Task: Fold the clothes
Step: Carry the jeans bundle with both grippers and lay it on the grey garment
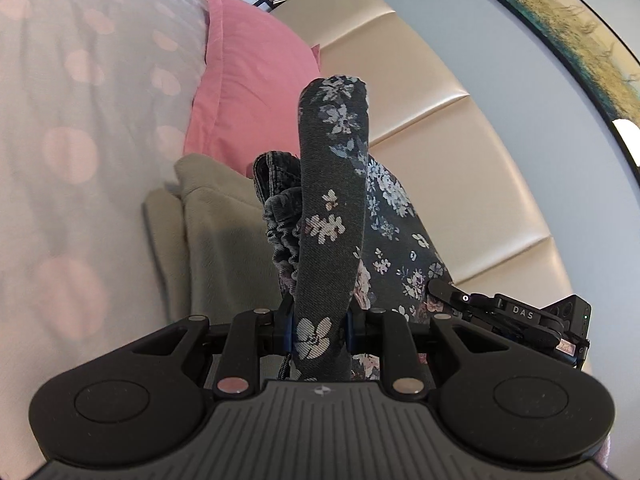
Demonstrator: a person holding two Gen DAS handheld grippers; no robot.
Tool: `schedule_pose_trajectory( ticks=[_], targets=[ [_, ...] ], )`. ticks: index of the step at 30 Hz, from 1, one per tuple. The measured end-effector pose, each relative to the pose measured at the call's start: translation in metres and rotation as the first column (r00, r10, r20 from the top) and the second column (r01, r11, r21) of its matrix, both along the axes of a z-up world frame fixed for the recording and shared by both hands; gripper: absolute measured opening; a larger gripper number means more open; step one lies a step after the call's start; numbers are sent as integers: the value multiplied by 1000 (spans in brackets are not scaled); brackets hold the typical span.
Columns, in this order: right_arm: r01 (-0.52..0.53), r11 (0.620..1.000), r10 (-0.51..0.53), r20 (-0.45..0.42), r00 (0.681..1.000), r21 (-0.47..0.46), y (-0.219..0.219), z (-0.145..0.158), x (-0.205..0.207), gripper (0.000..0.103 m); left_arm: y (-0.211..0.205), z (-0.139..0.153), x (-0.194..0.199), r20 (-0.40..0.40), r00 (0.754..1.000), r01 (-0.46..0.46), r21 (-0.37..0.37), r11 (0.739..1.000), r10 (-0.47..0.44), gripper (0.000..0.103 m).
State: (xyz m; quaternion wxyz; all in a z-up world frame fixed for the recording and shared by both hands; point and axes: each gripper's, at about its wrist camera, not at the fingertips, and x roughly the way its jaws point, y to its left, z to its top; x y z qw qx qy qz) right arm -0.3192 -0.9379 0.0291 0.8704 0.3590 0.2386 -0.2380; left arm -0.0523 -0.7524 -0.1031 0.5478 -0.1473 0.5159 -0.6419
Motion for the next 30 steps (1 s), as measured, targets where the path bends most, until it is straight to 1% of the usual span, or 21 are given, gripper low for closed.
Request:
schedule_pose_trajectory(
  ticks=[4, 8, 11, 14, 17, 19, 20, 21, 23, 25, 28, 29, 30],
  targets=[
    [26, 1000, -26, -5, 1000, -4, -40, -19, 11, 11, -31, -22, -6, -3, 1000, -14, 10, 1000, 14, 20],
    [68, 998, -68, 6, 998, 10, -66, -45, 8, 11, -51, -42, -11, -5, 1000, -21, 10, 1000, 21, 19],
    [97, 995, -97, 3, 995, 18, -79, -64, 5, 11, -61, -57, -15, -4, 1000, -24, 38, 999, 25, 20],
    [132, 991, -132, -1, 991, 22, -88, -86, 6, 11, -68, -70, -17, 0, 1000, -31, 89, 996, 32, 20],
    [168, 985, -167, -35, 985, 32, -92, -104, 10, 12, -73, -79, -14, -5, 999, -38, 142, 989, 39, 23],
    [203, 979, -201, -67, 977, 20, -90, -110, 11, 20, -72, -79, -11, 2, 999, -43, 157, 987, 44, 27],
    [222, 975, -221, -80, 972, 3, -86, -111, 10, 29, -70, -78, -10, 9, 999, -47, 160, 986, 46, 28],
    [230, 973, -231, -90, 969, -19, -85, -110, 11, 33, -68, -75, -8, 19, 999, -49, 161, 986, 47, 28],
    [245, 968, -248, -83, 965, -45, -84, -106, 8, 36, -58, -65, -5, 63, 997, -51, 153, 987, 42, 28],
    [260, 963, -265, -73, 962, -71, -82, -101, 5, 36, -47, -51, -1, 122, 992, -61, 135, 989, 44, 28],
    [248, 955, -263, -75, 962, -164, -67, -88, -1, 36, -31, -21, 2, 230, 971, -81, 84, 993, 60, 28],
    [243, 950, -262, -77, 962, -196, -62, -84, -3, 33, -28, -10, 2, 280, 958, -85, 63, 994, 64, 28],
    [228, 953, -248, -77, 966, -199, -57, -83, -4, 18, -28, 1, -1, 345, 936, -90, 46, 995, 69, 28]
  ],
)
